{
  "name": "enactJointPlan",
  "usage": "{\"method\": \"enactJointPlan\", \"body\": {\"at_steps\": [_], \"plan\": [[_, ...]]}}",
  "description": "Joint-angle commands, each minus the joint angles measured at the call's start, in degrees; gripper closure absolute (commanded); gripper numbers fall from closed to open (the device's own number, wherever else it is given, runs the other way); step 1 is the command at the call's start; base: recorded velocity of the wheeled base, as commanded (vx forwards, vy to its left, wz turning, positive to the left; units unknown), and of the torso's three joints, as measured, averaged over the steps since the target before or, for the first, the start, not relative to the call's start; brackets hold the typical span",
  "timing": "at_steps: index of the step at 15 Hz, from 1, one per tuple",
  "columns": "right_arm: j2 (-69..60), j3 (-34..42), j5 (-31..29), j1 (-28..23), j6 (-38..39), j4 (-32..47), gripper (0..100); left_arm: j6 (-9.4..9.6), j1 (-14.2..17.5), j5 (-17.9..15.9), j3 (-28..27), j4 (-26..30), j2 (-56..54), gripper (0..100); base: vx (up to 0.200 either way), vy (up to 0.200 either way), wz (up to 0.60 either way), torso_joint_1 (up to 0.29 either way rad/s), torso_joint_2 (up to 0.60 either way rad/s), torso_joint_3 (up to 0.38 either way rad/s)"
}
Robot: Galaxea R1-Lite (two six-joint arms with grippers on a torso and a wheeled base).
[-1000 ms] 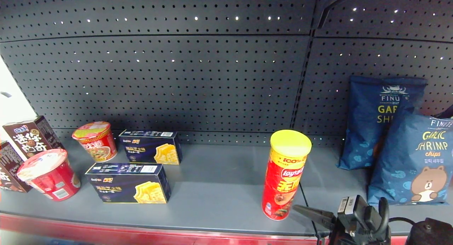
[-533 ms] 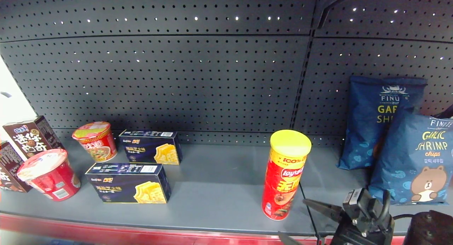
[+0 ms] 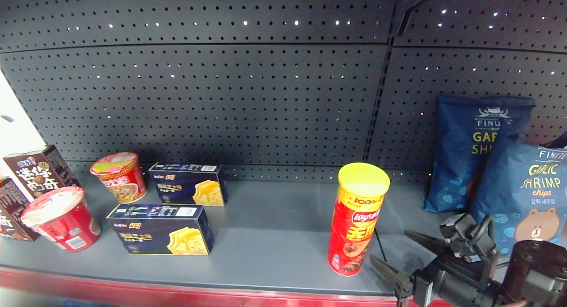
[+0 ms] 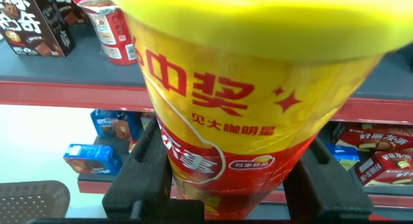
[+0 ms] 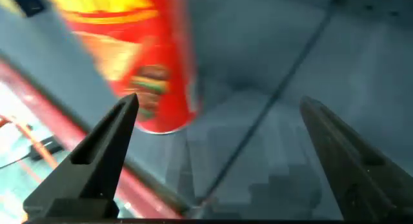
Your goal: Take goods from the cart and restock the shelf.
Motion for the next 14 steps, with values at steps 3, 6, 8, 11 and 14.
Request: {"method": "enactJointPlan", "body": {"at_steps": [3, 6, 8, 11, 14], "plan": [[0.3, -0.7, 0.0, -4.7, -0.9, -0.1, 0, -0.15, 0.0, 0.0, 0.2, 0.0, 0.0, 100, 0.0, 0.0, 0.0, 0.0, 0.0, 0.0], [1.5, -3.5, -0.5, -8.1, -1.2, 0.6, 0, -0.15, 0.0, -0.1, 0.6, 0.0, 0.0, 100, 0.0, 0.0, 0.0, 0.0, 0.0, 0.0], [2.6, -5.3, -0.7, -8.2, -1.2, 0.6, 0, -0.15, 0.0, -0.1, 0.7, -0.1, 0.0, 100, 0.0, 0.0, 0.0, 0.0, 0.0, 0.0], [5.1, -8.1, -0.7, -6.7, -1.2, 0.6, 0, -0.15, 0.0, 0.0, 0.6, -0.1, 0.0, 100, 0.0, 0.0, 0.0, 0.0, 0.0, 0.0], [5.9, -8.3, -0.5, -4.2, -1.1, 0.5, 0, -0.15, 0.0, 0.0, 0.7, -0.1, 0.0, 100, 0.0, 0.0, 0.0, 0.0, 0.0, 0.0]]}}
